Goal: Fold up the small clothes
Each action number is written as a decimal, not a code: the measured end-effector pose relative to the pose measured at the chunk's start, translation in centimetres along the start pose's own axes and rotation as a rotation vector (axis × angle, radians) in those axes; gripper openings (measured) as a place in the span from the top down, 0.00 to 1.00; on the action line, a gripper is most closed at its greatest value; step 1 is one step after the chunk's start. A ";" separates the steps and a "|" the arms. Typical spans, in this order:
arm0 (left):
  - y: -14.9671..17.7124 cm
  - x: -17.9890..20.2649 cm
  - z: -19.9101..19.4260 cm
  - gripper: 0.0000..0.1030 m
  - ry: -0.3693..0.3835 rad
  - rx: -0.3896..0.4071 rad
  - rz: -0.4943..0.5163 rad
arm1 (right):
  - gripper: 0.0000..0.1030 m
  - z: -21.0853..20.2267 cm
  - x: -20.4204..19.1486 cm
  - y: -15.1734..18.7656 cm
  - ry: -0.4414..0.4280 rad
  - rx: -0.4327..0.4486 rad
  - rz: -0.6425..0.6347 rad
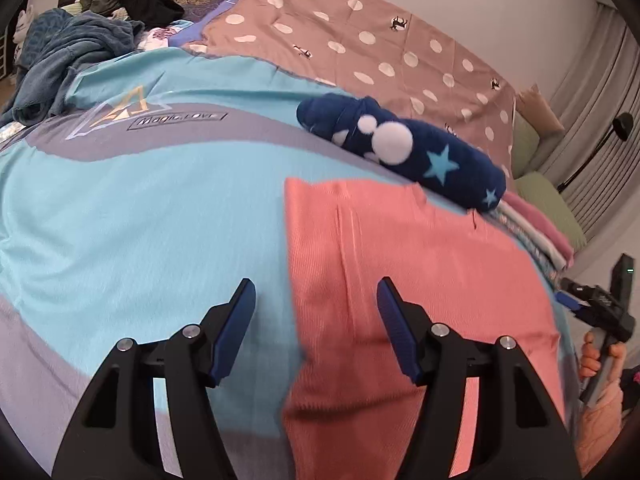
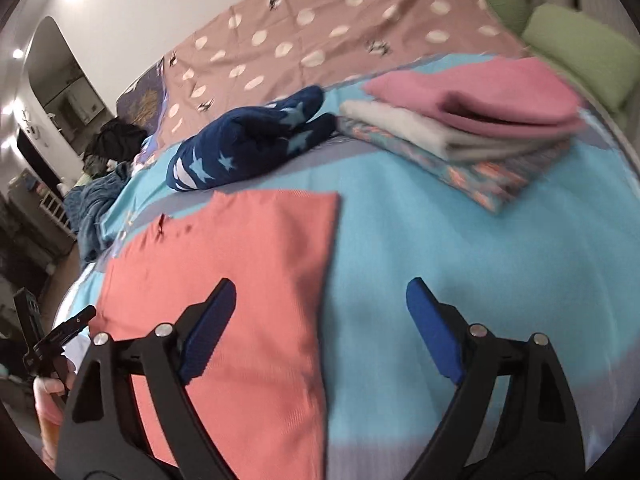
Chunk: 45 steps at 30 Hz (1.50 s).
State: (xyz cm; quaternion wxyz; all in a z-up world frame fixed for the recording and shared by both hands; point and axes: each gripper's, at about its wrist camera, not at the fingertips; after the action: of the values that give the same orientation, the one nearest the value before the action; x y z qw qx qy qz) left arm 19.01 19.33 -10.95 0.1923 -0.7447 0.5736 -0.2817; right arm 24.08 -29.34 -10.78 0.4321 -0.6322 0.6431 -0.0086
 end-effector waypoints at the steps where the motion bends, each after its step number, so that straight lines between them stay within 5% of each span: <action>1: -0.8 -0.1 0.7 0.38 0.016 -0.008 -0.004 | 0.27 0.8 0.2 -0.6 -0.007 -0.011 0.013; 6: -3.2 -0.4 5.0 0.41 0.088 -0.088 -0.041 | 0.29 4.8 2.3 -2.9 -0.182 -0.031 0.098; 7: -3.7 -0.3 5.5 0.55 0.093 -0.076 -0.038 | 0.31 5.1 2.3 -2.9 -0.196 -0.021 0.099; 8: -4.1 -0.2 5.8 0.70 0.113 -0.081 -0.034 | 0.47 5.3 2.3 -3.1 -0.204 -0.017 0.099; 9: -4.4 -0.1 6.1 0.97 0.134 -0.092 -0.048 | 0.82 5.6 2.3 -3.2 -0.204 -0.025 0.099; 10: -4.5 -0.2 6.2 0.97 0.137 -0.092 -0.065 | 0.97 5.8 2.3 -3.4 -0.174 -0.035 0.099; 14: -3.9 0.6 5.0 0.97 0.049 0.002 0.010 | 0.97 3.3 1.7 -3.6 -0.080 0.077 0.027; 18: -3.8 0.2 5.6 0.94 0.047 -0.022 0.005 | 0.96 5.6 2.7 -3.2 -0.033 -0.021 0.027; 19: -3.8 -0.1 5.2 0.90 0.045 -0.013 -0.005 | 0.94 5.3 2.5 -3.0 -0.030 -0.005 0.023; 21: -3.5 -0.4 4.0 0.79 0.011 0.004 0.002 | 0.69 4.0 1.9 -2.6 -0.059 0.016 0.026; 26: 0.4 -0.1 0.2 0.52 0.048 0.002 0.081 | 0.67 -1.4 -1.3 1.4 -0.168 0.036 -0.067; 28: 2.7 0.6 0.9 0.51 -0.045 -0.043 0.179 | 0.67 -0.9 -1.9 4.4 -0.062 -0.074 -0.118; 29: 3.3 0.8 0.1 0.50 -0.055 0.002 0.199 | 0.67 -0.2 -1.6 5.7 0.030 -0.124 -0.124; 32: 4.2 0.3 -1.7 0.50 -0.080 -0.024 0.174 | 0.65 -1.9 -1.1 7.9 0.057 -0.066 -0.117; 36: 7.6 -0.7 -4.3 0.49 0.028 -0.045 0.158 | 0.51 -5.1 -1.4 10.1 0.055 -0.068 -0.073; 45: 14.7 -2.7 -9.7 0.38 0.208 -0.092 0.153 | 0.52 -10.8 -2.0 18.1 -0.028 -0.073 -0.099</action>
State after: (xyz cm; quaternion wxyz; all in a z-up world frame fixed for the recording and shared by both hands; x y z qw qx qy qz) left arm 1.36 18.37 -13.05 0.1183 -0.6737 0.6579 -0.3152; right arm 3.02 -29.87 -12.98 0.4167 -0.6787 0.6048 0.0021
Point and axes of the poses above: each gripper's, at about its wrist camera, not at the fingertips, and z roughly the way its jaws point, x to its right, y to its underside, and after that the axes turned 13 degrees about -y, right-handed
